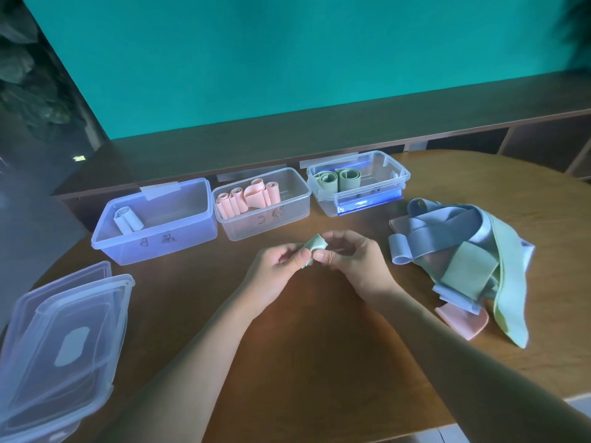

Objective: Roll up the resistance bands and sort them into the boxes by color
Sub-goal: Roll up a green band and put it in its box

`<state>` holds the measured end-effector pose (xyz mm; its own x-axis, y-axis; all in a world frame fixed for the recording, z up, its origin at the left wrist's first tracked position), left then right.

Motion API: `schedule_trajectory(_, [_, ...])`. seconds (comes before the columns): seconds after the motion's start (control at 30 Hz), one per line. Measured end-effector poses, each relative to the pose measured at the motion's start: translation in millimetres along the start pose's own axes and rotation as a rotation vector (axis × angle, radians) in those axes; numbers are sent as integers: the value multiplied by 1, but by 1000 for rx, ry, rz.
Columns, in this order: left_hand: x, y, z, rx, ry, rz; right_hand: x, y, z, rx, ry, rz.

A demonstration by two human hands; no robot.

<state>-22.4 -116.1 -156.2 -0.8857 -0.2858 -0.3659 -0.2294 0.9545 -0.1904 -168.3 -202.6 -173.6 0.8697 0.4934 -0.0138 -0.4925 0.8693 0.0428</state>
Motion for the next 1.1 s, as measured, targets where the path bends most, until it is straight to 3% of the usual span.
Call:
schedule_trajectory(0.13, [14, 1, -17, 7, 61, -79, -19, 16, 6, 39, -102, -128])
schedule_trajectory(0.37, [35, 7, -56, 55, 173, -108, -42, 36, 37, -11, -111, -143])
schedule_trajectory(0.7, [31, 11, -96, 77, 25, -50, -57, 64, 93, -101, 235, 9])
schedule_trajectory(0.93, [37, 5, -114, 103, 17, -8, -68, 65, 105, -146, 457, -54])
schedule_trajectory(1.0, [38, 2, -117, 99, -4, -6, -76, 62, 105, -136, 420, -93])
schedule_trajectory(1.1, [34, -6, -120, 105, -28, 1, -83, 56, 105, -94, 266, -11])
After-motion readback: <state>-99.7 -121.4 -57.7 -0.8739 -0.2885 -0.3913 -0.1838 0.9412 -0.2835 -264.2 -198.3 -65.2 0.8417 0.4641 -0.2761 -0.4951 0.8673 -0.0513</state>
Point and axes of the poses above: each hand's wrist, its own y-axis away from the middle knuckle, its own x-axis out of the palm, z = x × y, the point moved 7 cm from there along -y, towards the middle knuckle, and after that the axes turned 9 degrees about x, right-handed, at the moved point
